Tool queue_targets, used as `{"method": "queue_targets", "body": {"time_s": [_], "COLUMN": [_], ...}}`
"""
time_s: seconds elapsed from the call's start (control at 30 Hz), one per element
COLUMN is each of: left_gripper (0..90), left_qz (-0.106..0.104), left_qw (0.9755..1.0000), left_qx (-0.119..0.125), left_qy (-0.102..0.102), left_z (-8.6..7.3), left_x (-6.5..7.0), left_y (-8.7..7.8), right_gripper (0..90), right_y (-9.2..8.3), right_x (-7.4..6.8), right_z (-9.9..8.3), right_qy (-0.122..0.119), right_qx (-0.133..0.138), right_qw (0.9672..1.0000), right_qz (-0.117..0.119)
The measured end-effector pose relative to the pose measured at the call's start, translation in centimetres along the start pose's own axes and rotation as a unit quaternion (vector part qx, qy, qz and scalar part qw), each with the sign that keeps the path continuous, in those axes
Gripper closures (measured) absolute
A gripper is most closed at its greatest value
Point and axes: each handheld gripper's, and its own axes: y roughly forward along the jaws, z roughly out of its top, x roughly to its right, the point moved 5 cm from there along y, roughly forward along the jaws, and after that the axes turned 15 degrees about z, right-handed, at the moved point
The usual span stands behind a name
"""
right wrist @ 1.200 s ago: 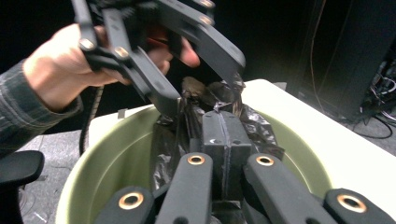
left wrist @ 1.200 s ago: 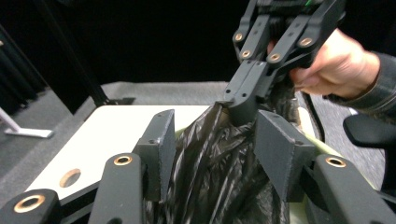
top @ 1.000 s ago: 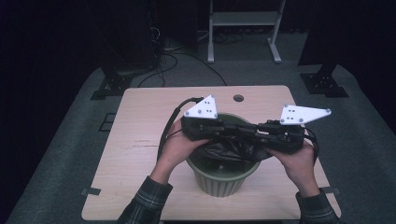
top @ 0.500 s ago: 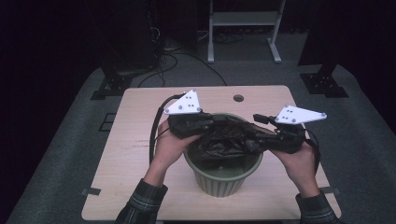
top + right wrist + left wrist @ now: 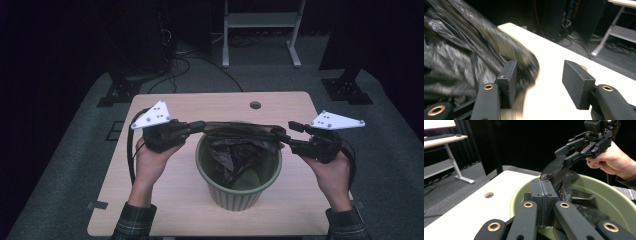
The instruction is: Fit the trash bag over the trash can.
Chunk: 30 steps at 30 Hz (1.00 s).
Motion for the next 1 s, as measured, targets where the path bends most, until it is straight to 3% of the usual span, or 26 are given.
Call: {"method": "queue_targets", "body": {"time_s": [0.03,0.07,0.1,0.13,0.2,0.3,0.53,0.67,0.83,0.9,1.0], "left_gripper": [89.6,89.6,89.6,89.6,89.6,89.5,87.5,69.2,44.6,39.0,36.6], "left_qz": [0.003,0.001,-0.003,-0.003,-0.006,-0.012,-0.019,-0.013,0.000,0.000,-0.016], "left_qw": [1.0000,1.0000,1.0000,1.0000,1.0000,0.9999,0.9997,0.9998,0.9998,0.9995,0.9990], "left_qx": [-0.001,0.000,0.003,0.001,-0.001,-0.005,-0.011,-0.016,-0.018,-0.026,-0.036], "left_qy": [-0.002,-0.006,-0.009,-0.008,-0.005,-0.002,-0.004,-0.006,0.004,0.016,0.022], "left_z": [-0.2,-0.4,-0.5,-0.6,-0.8,-1.0,-1.8,-2.0,-0.4,0.3,1.4], "left_x": [-0.2,-0.4,-0.4,-0.3,-0.1,0.3,0.7,0.3,-0.1,-0.2,-0.3], "left_y": [-0.4,-0.6,-0.9,-1.0,-1.0,-1.0,-1.0,-1.0,0.0,1.1,3.1], "right_gripper": [51.8,64.0,66.3,65.3,52.6,45.7,47.9,49.0,47.9,46.5,42.9], "right_y": [-0.1,-0.2,-0.3,-0.4,-0.3,-0.2,2.0,3.1,4.2,4.6,5.2], "right_x": [0.1,0.1,0.0,-0.2,-0.3,-0.5,-0.2,-0.3,0.2,0.2,0.1], "right_z": [-0.1,-0.1,-0.1,0.0,0.3,0.9,1.3,1.4,1.8,2.0,2.1], "right_qy": [0.006,0.009,0.004,0.007,0.014,0.021,0.043,0.055,0.063,0.066,0.061], "right_qx": [0.006,0.009,0.018,0.025,0.039,0.058,0.046,0.045,0.049,0.047,0.040], "right_qw": [0.9999,0.9997,0.9992,0.9986,0.9974,0.9958,0.9951,0.9939,0.9926,0.9921,0.9929], "right_qz": [0.007,0.022,0.036,0.046,0.058,0.068,0.076,0.085,0.091,0.096,0.093]}}
